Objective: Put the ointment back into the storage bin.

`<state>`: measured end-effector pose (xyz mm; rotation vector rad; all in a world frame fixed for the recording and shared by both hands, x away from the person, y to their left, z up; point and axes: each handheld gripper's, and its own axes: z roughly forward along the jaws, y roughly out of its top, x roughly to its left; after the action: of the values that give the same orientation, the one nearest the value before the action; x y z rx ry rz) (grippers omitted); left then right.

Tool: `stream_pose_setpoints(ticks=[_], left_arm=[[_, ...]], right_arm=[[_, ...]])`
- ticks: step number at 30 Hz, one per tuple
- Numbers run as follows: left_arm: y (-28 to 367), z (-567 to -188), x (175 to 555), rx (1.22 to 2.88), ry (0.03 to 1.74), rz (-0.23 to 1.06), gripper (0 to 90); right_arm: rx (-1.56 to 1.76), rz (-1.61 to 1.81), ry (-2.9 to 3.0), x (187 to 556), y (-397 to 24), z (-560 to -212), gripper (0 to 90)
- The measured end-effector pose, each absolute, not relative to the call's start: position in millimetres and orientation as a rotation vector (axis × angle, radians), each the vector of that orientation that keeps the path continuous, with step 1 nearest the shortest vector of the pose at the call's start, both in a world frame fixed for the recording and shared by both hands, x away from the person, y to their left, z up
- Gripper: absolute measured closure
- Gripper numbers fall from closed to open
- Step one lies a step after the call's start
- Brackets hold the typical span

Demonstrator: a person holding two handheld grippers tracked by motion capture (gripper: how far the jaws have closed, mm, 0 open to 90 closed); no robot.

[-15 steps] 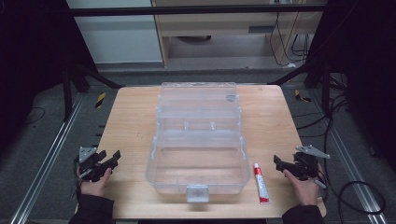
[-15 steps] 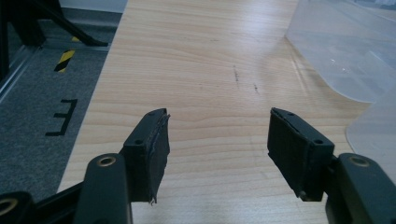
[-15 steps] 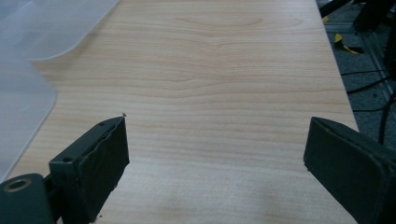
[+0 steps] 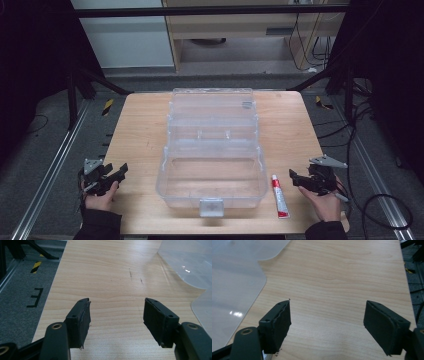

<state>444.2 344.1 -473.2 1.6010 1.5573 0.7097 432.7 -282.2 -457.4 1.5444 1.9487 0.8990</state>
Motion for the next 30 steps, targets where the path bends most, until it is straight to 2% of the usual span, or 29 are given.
stream_pose_setpoints(ticks=[2,4,14,30], left_arm=[[343.9,-473.2,444.3,1.605,1.559,0.710,38.1],[343.6,-473.3,444.5,1.610,1.563,0.711,38.0],[342.7,-474.3,445.2,1.636,1.562,0.701,37.6],[341.3,-475.6,446.0,1.676,1.568,0.719,37.2]], right_arm=[[1.536,0.895,1.970,431.7,-281.2,-456.4,19.6],[1.541,0.895,1.991,427.4,-279.7,-450.6,23.9],[1.498,0.840,2.101,424.2,-267.5,-429.7,31.6],[1.527,0.794,2.263,430.6,-246.9,-419.0,47.7]])
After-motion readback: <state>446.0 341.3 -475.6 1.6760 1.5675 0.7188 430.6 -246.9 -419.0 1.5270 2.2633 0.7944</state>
